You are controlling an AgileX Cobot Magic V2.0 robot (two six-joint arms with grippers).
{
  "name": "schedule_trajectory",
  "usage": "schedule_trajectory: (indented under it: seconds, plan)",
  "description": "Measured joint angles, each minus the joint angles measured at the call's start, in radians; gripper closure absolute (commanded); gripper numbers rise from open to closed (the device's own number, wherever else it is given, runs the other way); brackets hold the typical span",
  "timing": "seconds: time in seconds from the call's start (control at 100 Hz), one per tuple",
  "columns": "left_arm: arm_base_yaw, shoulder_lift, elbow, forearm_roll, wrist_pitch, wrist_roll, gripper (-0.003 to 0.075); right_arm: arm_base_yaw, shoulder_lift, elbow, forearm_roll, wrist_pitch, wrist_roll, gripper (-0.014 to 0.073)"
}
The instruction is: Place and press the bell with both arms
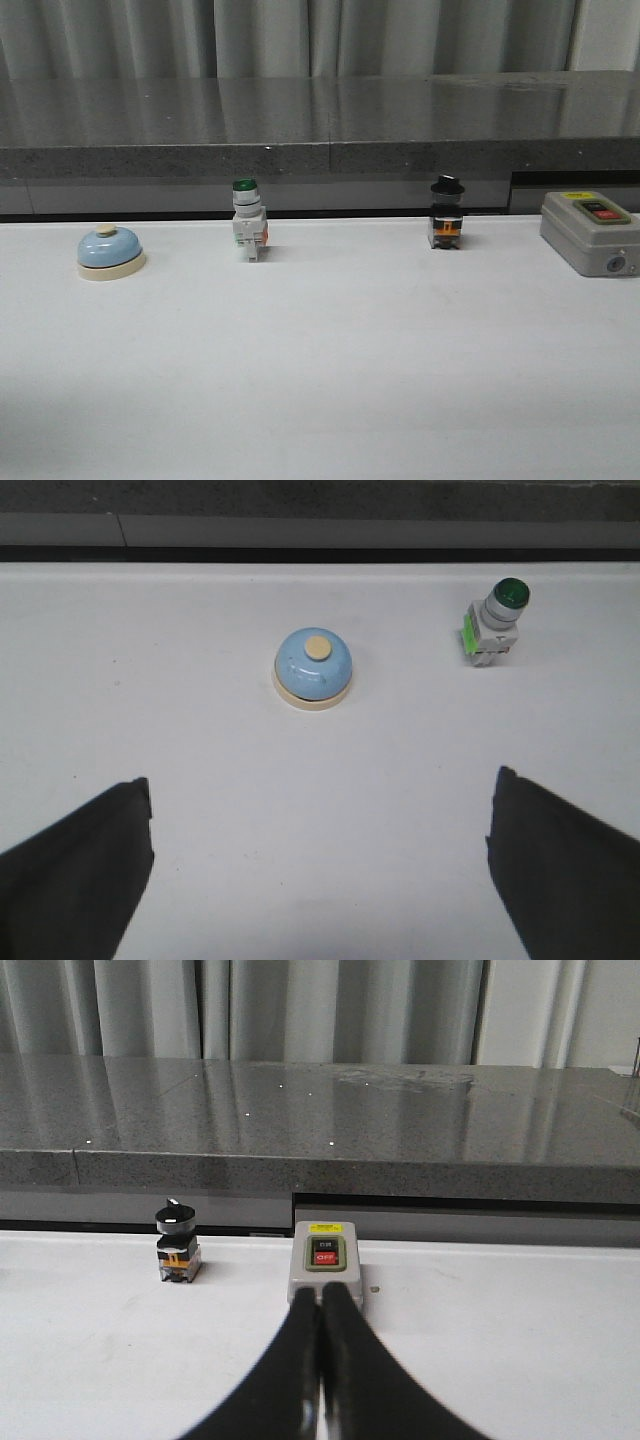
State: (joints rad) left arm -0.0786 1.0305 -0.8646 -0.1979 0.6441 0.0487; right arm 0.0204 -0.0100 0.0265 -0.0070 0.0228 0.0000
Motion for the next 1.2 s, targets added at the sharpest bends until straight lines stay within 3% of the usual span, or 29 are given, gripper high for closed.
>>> schedule_trajectory:
  seconds: [0.65,1.2]
  plan:
    - [-0.037,0.590,-0.385,0.031,-0.028,0.021,0.0084,0.000,0.000,0.000,0.000,0.000,0.000,0.0654]
    - [-0.062,0.874,-0.543,0.048,-0.035,0.027,0.0084,0.000,0.000,0.000,0.000,0.000,0.000,0.0654]
